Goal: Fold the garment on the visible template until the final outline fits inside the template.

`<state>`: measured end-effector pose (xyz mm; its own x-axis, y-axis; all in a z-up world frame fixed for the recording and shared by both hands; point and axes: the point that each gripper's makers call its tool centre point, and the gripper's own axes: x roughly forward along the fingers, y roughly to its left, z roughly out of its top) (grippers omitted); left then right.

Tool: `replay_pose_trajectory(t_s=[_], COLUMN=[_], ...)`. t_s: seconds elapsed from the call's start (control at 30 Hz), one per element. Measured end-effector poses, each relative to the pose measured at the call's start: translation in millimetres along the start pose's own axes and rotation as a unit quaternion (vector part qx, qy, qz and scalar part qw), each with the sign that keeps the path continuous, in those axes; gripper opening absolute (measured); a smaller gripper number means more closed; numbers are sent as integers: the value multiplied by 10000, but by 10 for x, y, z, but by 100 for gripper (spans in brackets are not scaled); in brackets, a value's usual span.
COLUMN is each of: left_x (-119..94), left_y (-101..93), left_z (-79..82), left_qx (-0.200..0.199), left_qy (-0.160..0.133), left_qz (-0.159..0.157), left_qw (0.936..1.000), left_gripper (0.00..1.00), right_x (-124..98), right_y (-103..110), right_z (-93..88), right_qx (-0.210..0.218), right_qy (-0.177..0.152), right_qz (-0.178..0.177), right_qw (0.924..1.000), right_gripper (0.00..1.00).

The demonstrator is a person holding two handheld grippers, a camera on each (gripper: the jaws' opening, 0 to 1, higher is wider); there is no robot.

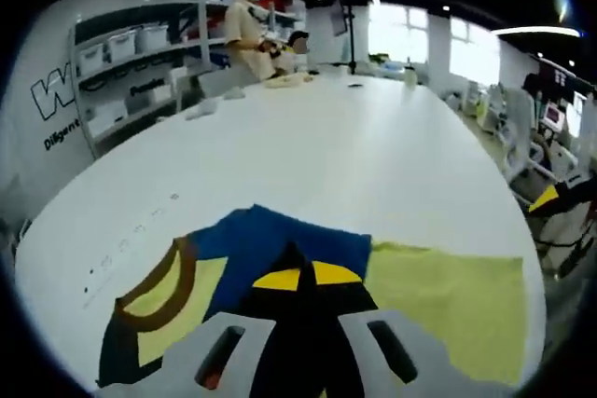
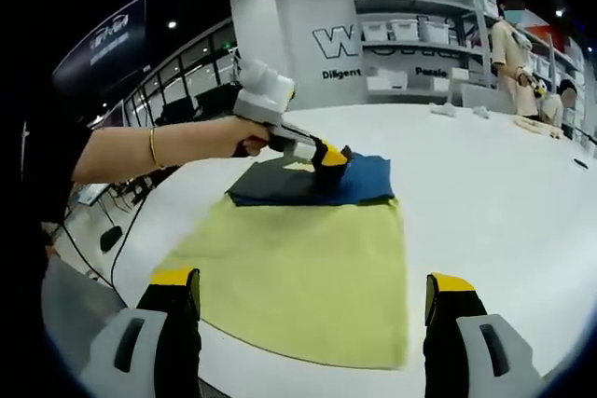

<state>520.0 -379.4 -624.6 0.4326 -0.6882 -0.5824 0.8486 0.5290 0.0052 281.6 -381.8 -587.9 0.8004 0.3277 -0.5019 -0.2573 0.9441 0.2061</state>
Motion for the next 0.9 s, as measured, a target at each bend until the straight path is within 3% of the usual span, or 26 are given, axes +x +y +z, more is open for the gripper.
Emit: replay_pose_trajectory(t_s=[0.03,0.17,0.3,0.5,0.63,0.9], left_x=[38,179,258,348,313,223], left_y=[-4,-90,-202,-328,-403,-459], left_z=[6,-19,-38,-83,-58,221], left_qx=[111,-191,-1,-40,78,130], left_qy=[-17,67,185,239,202,-194], left_qz=[56,215,300,308,422,518], left_qw=[9999,9996,9994,9992,9989,9984], left_gripper=[1,1,1,1,11,28], right_x=[6,32,46,22,-1,-6], right_y=[14,27,0,-77,-97,-114], right_z=[16,66,83,47,-8,1], right_qx=[78,104,152,171,162,309], right_qy=[-40,-138,-185,-152,-81,-145], right_qz=[30,40,12,-112,-151,-181], right_qw=[10000,9998,9997,9997,9997,9993], right_gripper=[99,99,99,99,99,99])
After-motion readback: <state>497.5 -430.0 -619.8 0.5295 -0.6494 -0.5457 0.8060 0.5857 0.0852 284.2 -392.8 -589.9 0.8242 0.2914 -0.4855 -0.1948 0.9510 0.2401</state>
